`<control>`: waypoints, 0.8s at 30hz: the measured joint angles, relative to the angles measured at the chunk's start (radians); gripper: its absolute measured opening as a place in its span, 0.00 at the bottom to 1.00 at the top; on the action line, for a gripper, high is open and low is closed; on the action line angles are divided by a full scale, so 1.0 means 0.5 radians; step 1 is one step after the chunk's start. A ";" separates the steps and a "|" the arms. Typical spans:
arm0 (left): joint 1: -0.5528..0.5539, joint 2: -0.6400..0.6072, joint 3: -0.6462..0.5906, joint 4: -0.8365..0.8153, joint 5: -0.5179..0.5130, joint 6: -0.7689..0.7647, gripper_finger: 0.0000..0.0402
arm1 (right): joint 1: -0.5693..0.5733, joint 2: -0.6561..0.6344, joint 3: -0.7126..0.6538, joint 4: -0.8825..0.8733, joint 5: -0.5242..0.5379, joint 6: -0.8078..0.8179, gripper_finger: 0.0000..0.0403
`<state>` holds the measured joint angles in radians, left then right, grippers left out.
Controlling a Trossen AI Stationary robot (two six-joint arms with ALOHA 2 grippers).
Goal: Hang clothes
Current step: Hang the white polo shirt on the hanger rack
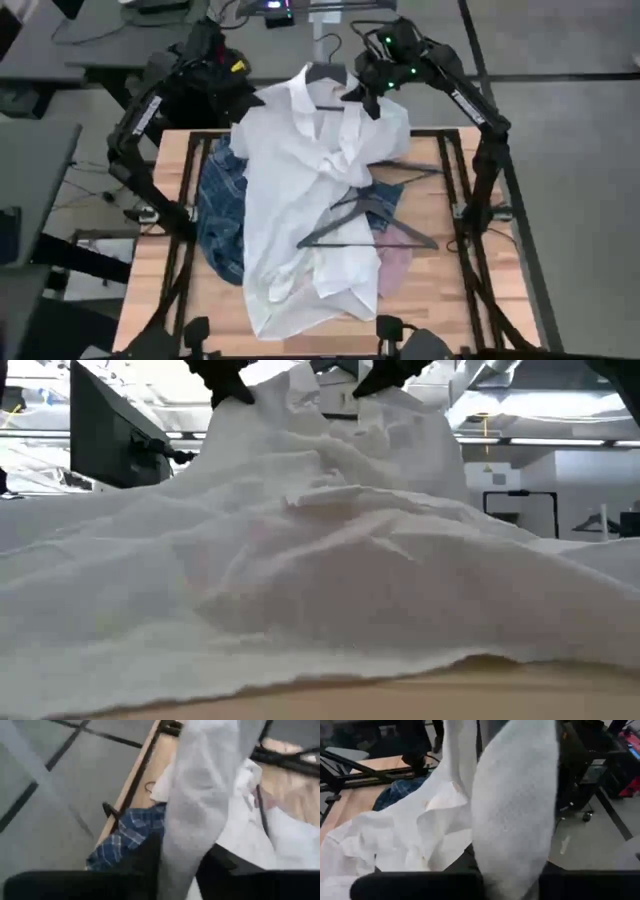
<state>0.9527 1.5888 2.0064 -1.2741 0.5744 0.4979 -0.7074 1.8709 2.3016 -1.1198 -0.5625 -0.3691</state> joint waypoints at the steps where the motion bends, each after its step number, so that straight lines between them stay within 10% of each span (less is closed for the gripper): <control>1: 0.000 -0.003 0.001 -0.004 -0.005 0.020 0.08 | 0.001 0.000 0.000 0.001 0.001 -0.001 0.04; 24: 0.021 -0.087 0.001 0.027 0.005 -0.012 0.07 | -0.405 -0.176 0.099 -0.258 0.073 0.078 0.53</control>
<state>0.9632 1.5455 2.0068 -1.2605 0.5769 0.4920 -0.9101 1.7832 2.3512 -1.2488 -0.5259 -0.3300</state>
